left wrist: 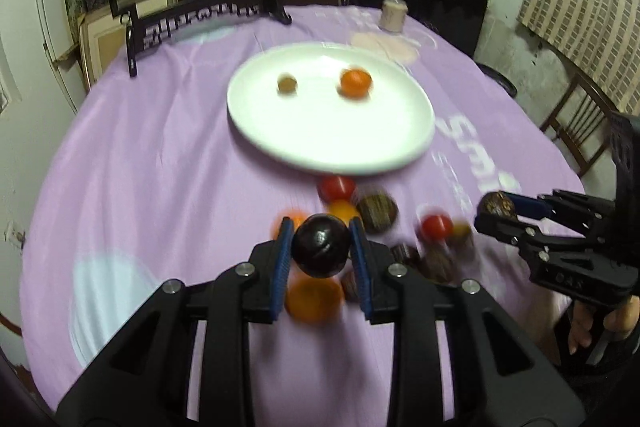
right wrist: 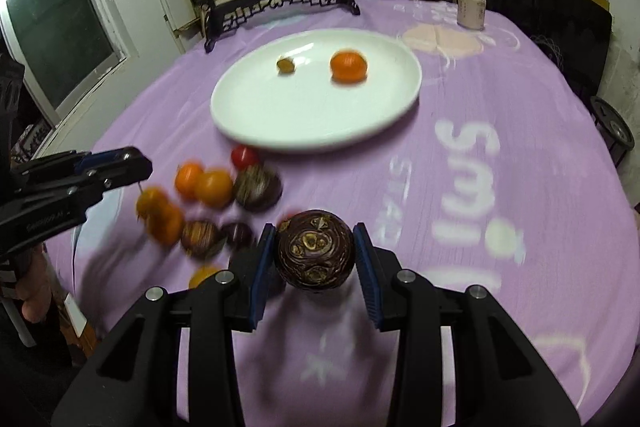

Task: Organize fruits
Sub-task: 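Carry the mangosteen and dark cherry to the plate and release them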

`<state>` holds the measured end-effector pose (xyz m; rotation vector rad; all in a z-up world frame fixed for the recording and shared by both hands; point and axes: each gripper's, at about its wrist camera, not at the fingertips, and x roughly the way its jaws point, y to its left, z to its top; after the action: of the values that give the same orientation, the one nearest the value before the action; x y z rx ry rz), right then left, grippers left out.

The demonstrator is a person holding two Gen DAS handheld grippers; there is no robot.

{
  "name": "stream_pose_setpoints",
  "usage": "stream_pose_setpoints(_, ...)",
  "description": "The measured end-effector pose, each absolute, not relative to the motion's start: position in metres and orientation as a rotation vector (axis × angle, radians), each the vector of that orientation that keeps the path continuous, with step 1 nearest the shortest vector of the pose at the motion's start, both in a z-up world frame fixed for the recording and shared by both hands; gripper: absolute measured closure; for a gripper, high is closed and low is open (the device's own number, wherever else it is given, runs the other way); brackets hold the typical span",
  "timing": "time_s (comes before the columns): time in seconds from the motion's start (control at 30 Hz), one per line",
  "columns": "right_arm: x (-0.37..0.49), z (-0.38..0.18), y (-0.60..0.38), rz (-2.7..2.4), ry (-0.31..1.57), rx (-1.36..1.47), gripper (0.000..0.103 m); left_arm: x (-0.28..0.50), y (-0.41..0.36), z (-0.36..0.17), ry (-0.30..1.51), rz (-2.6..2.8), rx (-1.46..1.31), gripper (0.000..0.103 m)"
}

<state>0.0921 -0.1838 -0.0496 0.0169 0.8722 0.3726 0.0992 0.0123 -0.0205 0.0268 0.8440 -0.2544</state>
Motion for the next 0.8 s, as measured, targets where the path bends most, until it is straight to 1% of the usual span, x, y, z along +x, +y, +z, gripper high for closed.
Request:
stream_pose_setpoints(0.07,0.114,-0.039,-0.181,0.368,0.861,0.002,0.064,0.131,0.012,-0.009,0.828,-0.252,0.024,0.075)
stream_pose_setpoints(0.23,0.202,-0.013,-0.169,0.320,0.834,-0.039,0.064,0.228,-0.001,0.012,0.811,-0.214,0.031,0.075)
stream_pose_setpoints(0.3,0.238,-0.014,-0.167,0.282,0.832,-0.042,0.064,0.275,-0.010,0.011,0.830,-0.198,0.023,0.075)
stream_pose_setpoints(0.37,0.272,-0.025,-0.170,0.223,0.837,-0.038,0.064,0.304,-0.013,0.004,0.863,-0.191,-0.011,0.075)
stream_pose_setpoints(0.47,0.294,-0.042,-0.181,0.218,0.868,0.025,0.064,0.324,-0.015,-0.008,0.883,-0.209,-0.050,0.075)
stream_pose_setpoints(0.53,0.301,-0.050,-0.183,0.214,0.885,0.018,0.064,0.328,-0.017,-0.015,0.882,-0.224,-0.051,0.075)
stream_pose_setpoints(0.7,0.303,-0.055,-0.179,0.217,0.895,0.015,0.064,0.336,-0.020,-0.030,0.926,-0.228,-0.048,0.074)
stream_pose_setpoints(0.73,0.302,-0.055,-0.178,0.212,0.882,0.011,0.061,0.337,-0.020,-0.031,0.923,-0.226,-0.047,0.067)
stream_pose_setpoints(0.77,0.300,-0.053,-0.178,0.202,0.866,0.004,0.049,0.336,-0.020,-0.030,0.919,-0.221,-0.052,0.047)
stream_pose_setpoints(0.8,0.298,-0.052,-0.178,0.187,0.847,-0.005,0.044,0.335,-0.018,-0.030,0.912,-0.214,-0.056,0.042)
